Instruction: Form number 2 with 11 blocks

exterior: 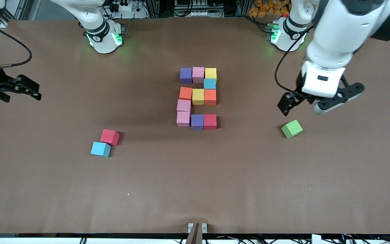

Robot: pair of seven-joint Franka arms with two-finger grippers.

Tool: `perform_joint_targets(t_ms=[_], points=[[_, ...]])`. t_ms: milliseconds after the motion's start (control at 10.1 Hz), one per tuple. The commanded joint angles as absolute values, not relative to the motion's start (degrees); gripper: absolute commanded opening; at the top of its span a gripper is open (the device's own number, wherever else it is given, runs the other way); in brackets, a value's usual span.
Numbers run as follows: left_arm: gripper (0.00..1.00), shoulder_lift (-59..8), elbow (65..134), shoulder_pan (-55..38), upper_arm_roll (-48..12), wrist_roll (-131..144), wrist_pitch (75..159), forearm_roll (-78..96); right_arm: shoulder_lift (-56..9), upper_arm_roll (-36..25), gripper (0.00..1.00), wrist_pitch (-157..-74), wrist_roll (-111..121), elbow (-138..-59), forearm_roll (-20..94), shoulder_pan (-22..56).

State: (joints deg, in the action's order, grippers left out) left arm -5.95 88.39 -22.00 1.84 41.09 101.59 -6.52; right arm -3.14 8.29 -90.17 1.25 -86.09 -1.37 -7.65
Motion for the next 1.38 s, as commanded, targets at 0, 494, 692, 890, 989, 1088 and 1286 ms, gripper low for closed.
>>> perform_joint_targets(t_ms=[0, 494, 692, 890, 989, 1088, 1286], points=[[1.00, -2.92, 88.42, -14.54, 1.23, 28.36, 98.10, 1.44, -3.51, 8.53, 1.00, -90.35, 1.58, -85.43, -1.32, -8.97], [1.00, -0.79, 89.56, 0.22, -10.49, 21.54, 95.27, -2.36, -3.52, 8.53, 1.00, -90.44, 1.67, -85.43, -1.23, -9.32], [1.00, -0.70, 89.47, 5.79, -14.94, 17.87, 95.19, -2.55, -3.60, 8.53, 1.00, -90.35, 1.67, -85.43, -1.23, -9.23], [1.00, 0.35, 89.30, 5.54, -12.85, 16.09, 95.10, -2.55, -3.87, 8.44, 1.00, -90.35, 1.76, -85.43, -1.23, -9.32], [1.00, 0.35, 88.77, 5.54, -12.83, 16.17, 94.84, -2.55, -3.87, 8.52, 1.00, -90.35, 1.76, -85.43, -1.23, -9.32], [1.00, 0.00, 88.16, 5.36, -12.75, 16.17, 94.22, -2.55, -3.87, 8.53, 1.00, -90.35, 1.76, -85.43, -1.23, -9.32], [1.00, -0.44, 87.80, 4.49, -9.69, 15.56, 93.87, -2.37, -3.87, 8.44, 1.00, -90.35, 1.76, -85.43, -1.23, -9.32]])
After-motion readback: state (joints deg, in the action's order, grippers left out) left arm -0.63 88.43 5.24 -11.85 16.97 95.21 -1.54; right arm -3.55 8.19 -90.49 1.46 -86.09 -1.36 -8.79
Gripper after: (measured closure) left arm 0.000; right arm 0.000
